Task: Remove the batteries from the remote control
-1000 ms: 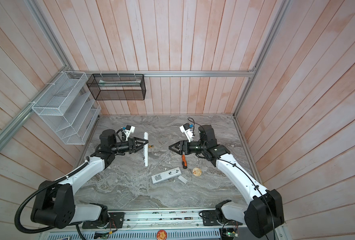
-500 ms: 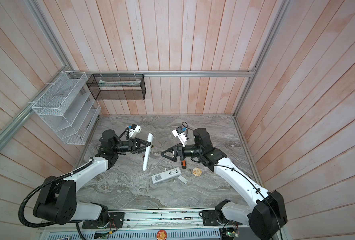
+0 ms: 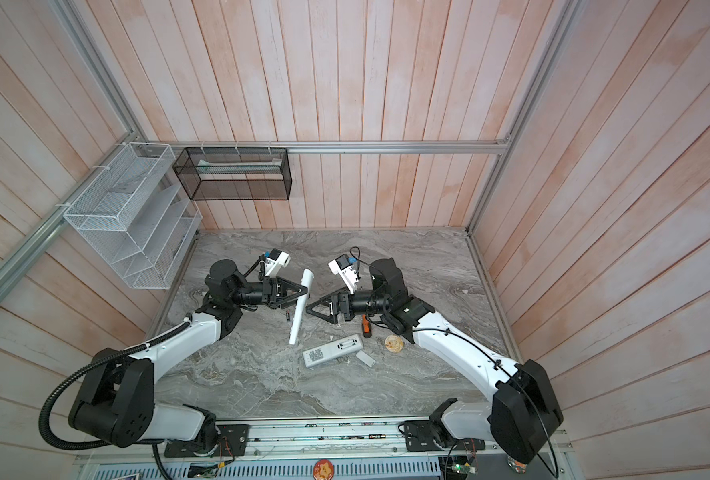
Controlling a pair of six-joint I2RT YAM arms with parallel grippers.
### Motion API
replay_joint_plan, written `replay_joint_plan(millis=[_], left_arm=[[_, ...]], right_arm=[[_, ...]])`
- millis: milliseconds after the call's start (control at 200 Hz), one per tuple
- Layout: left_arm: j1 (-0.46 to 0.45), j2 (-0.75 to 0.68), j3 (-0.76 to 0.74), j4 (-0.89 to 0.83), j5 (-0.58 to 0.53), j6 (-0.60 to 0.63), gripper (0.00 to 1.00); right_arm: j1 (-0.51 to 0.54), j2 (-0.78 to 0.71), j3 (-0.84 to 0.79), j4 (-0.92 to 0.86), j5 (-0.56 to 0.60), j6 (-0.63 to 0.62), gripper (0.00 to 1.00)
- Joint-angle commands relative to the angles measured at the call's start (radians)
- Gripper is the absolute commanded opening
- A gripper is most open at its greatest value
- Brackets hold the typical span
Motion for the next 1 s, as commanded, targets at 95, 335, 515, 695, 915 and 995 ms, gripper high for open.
replay_joint_plan(millis=[95, 335, 515, 695, 915, 995], left_arm=[[-0.005, -0.008, 0.027, 0.075, -0.044, 0.013, 0.41], [-0.008, -0.006, 0.023, 0.098, -0.059, 0.001, 0.41], [-0.009, -0.008, 0.021, 0.126, -0.061, -0.014, 0.40], [-0.010, -0.004, 0.011, 0.183, -0.064, -0.051, 0.40], [-0.010, -0.001, 0.004, 0.196, -0.066, -0.057, 0.40], [-0.010, 0.001, 0.004, 0.196, -0.069, -0.059, 0.43]], right_arm=[[0.017, 0.035, -0.025, 0.170, -0.006, 0.124, 0.98], [0.053, 0.096, -0.016, 0.227, -0.012, 0.166, 0.97], [0.070, 0.143, -0.003, 0.283, -0.044, 0.195, 0.86], [0.077, 0.181, -0.006, 0.346, -0.082, 0.231, 0.69], [0.080, 0.187, -0.014, 0.378, -0.103, 0.249, 0.38], [0.080, 0.182, -0.015, 0.364, -0.097, 0.238, 0.32]])
